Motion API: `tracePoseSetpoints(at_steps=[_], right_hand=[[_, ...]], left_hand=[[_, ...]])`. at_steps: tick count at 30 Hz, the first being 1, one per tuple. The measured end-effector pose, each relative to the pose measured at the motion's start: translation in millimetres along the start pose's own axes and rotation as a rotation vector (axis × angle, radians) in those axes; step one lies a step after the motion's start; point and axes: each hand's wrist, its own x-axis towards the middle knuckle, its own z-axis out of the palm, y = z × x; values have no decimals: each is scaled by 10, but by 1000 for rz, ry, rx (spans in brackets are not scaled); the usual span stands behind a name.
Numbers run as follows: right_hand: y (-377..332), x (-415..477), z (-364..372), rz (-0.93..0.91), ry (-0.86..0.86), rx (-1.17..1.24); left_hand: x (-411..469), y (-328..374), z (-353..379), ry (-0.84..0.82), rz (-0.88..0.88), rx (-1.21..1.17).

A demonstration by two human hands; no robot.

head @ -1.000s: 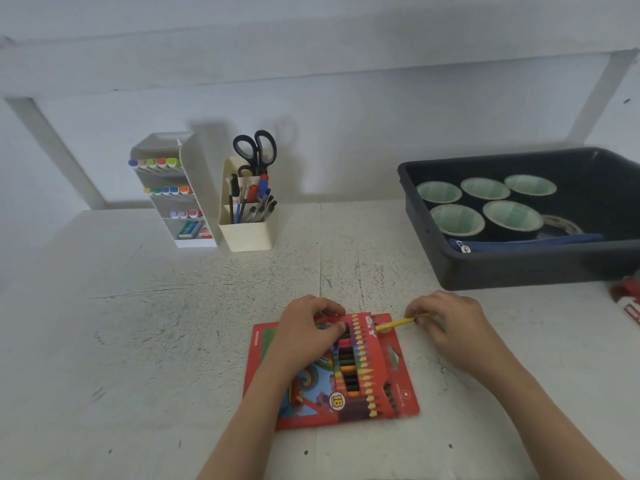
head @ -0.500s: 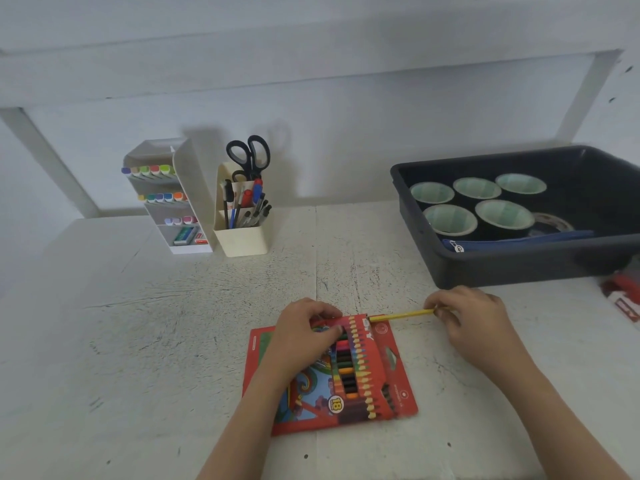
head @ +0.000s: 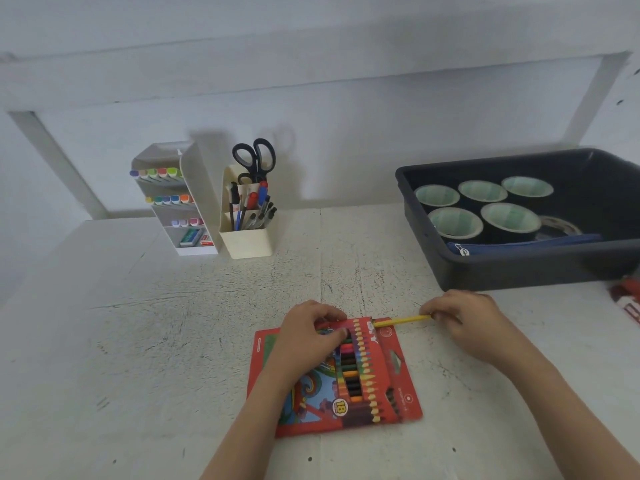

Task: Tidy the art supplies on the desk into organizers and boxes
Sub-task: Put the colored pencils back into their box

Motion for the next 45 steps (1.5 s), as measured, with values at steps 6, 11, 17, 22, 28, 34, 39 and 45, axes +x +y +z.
tracePoseSetpoints(at_steps=[6, 11, 17, 22, 28, 34, 39, 45], right_hand=[[-166, 30, 124, -73, -1, 121], [-429, 55, 356, -154, 105, 36], [-565, -62, 475, -25, 222, -16], [-659, -227, 604, 210, 44, -74], [-803, -312, 717, 31, -1, 208], [-803, -344, 691, 17, 62, 209], [-816, -324, 702, 237, 76, 96], [-898, -348, 763, 84, 44, 192]], left_hand=[[2, 24, 8, -7, 9, 13], [-15, 27, 25, 12, 9, 41], [-32, 19, 37, 49, 26, 46], [-31, 2, 53, 71, 34, 53], [-29, 21, 54, 77, 49, 64], [-41, 23, 46, 79, 48, 57], [-48, 21, 50, 81, 43, 52], [-51, 38, 49, 81, 61, 71]])
